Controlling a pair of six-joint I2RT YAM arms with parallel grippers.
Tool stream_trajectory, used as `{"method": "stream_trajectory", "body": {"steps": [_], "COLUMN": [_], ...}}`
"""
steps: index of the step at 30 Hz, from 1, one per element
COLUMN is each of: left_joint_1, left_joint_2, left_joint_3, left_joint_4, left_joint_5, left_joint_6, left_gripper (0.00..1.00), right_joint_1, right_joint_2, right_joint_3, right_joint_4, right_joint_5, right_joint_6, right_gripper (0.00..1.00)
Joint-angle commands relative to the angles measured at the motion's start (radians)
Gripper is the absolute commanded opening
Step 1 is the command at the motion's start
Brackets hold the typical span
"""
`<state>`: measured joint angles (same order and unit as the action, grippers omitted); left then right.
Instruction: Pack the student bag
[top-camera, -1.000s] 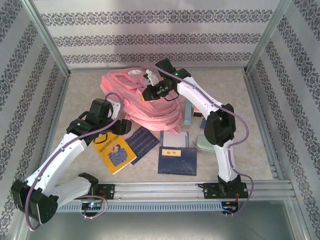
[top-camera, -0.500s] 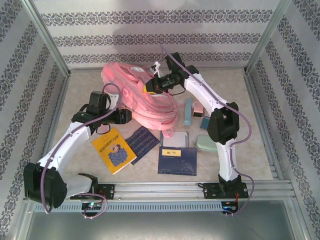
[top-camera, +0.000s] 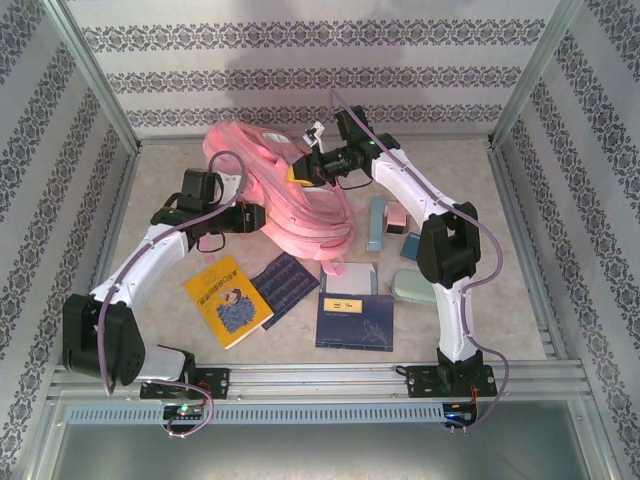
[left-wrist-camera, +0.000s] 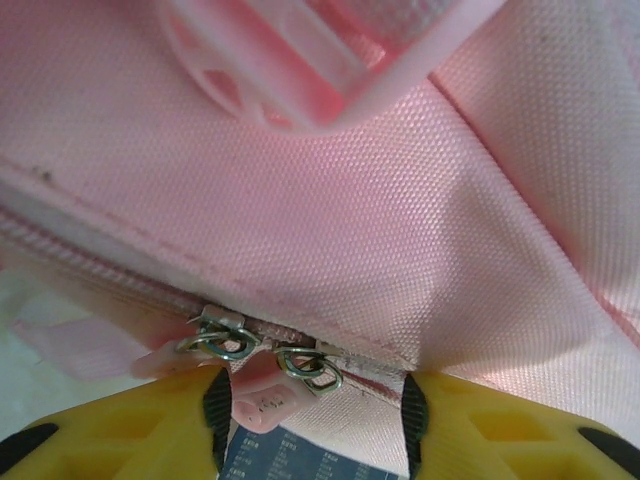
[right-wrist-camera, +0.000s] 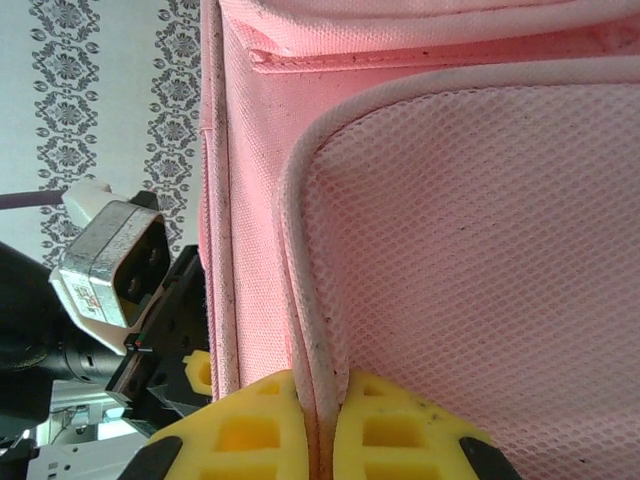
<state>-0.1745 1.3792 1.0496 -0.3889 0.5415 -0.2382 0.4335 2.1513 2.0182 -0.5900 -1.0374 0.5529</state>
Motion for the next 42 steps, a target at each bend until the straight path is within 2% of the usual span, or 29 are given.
{"method": "stream_trajectory", "body": {"steps": [1,5,9,12,20,26,31,42], "left_joint_1": [0.013,0.012,0.012,0.011,0.01,0.009,-0.001,-0.087], "left_joint_2": [0.01,0.011,0.003,0.003,0.025,-0.007,-0.061,-0.198], "left_joint_3": [0.027,0.026,0.023,0.025,0.021,0.002,-0.038,-0.147], "left_joint_4": [0.052,0.025,0.0,-0.007,0.003,-0.012,-0.028,-0.077], "left_joint_5": [0.031,-0.014,-0.121,-0.16,-0.16,-0.168,-0.176,-0.181], "left_joint_6": [0.036,0.08,0.133,0.183,0.245,0.261,0.257,0.252], "left_gripper": [0.47,0.45,0.41,0.4,0.15,0.0,0.0,0.0], "right_joint_1": [-0.007,-0.007,-0.007,-0.007,-0.008,-0.011,-0.015,0.01], "right_joint_2": [-0.07,-0.078,-0.087,-0.093,-0.101,-0.099,-0.094,-0.057], "right_joint_3": [0.006,0.005,0.002,-0.003,-0.008,-0.004,0.007,0.06], "right_joint_4": [0.087,0.092,0.098,0.099,0.108,0.104,0.063,0.012], "right_joint_5": [-0.107,-0.11,-0.112,-0.114,-0.107,-0.089,-0.04,0.125], "right_joint_6": [0.024,0.027,0.023,0.015,0.017,0.012,-0.013,0.007], "right_gripper": [0.0,0.0,0.0,0.0,0.0,0.0,0.0,0.0]}}
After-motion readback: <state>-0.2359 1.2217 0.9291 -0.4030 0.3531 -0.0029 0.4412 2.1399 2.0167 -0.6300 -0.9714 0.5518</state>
